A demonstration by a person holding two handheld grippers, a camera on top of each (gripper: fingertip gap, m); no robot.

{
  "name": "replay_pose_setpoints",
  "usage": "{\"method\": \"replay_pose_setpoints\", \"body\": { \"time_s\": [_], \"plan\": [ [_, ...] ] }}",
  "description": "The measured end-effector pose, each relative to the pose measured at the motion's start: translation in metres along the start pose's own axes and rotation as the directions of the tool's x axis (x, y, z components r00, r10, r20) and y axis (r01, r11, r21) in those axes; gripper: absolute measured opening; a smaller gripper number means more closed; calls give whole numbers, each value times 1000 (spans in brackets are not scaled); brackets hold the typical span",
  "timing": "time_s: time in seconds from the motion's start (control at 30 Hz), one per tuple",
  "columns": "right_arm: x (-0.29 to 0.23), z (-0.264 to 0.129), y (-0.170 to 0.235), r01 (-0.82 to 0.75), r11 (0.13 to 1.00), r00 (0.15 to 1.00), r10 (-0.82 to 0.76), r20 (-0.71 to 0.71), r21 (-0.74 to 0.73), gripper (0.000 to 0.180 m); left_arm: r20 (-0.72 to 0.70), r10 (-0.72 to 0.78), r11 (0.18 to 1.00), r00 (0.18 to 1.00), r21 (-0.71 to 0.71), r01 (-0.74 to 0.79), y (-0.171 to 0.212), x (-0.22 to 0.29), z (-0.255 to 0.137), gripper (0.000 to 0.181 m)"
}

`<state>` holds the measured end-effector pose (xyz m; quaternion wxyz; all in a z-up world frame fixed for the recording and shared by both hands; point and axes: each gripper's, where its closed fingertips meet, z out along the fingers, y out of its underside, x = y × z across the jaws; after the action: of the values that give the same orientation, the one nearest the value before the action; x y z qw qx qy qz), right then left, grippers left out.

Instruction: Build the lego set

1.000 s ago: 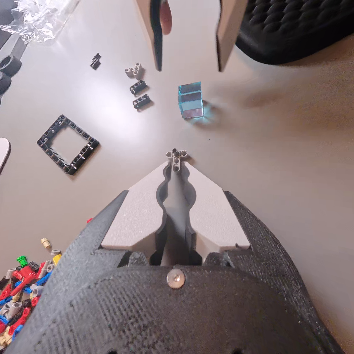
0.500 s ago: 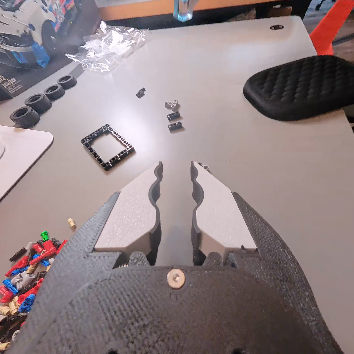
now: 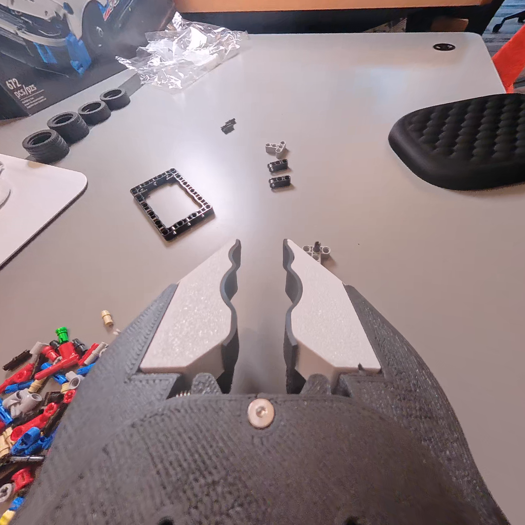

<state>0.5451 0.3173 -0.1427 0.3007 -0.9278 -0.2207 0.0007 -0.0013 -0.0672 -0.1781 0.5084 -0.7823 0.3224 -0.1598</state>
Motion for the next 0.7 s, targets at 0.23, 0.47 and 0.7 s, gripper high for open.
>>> {"method": "replay_pose_setpoints", "body": {
  "time_s": [0.23, 0.47, 0.7],
  "plan": [
    [-146, -60, -71, 173, 844, 957, -266, 115, 508, 47, -11, -14, 1000, 1000, -15, 13, 2, 1, 1, 32],
    [-460, -132, 24, 256, 633, 551, -717, 428, 731, 35, -69, 17, 997, 997, -71, -22, 11, 15, 1, 25],
    [-580, -118, 102, 447, 605, 294, -795, 531, 659, 33, -175, 10, 989, 985, -141, -35, 20, 37, 3, 23]
  ]
}}
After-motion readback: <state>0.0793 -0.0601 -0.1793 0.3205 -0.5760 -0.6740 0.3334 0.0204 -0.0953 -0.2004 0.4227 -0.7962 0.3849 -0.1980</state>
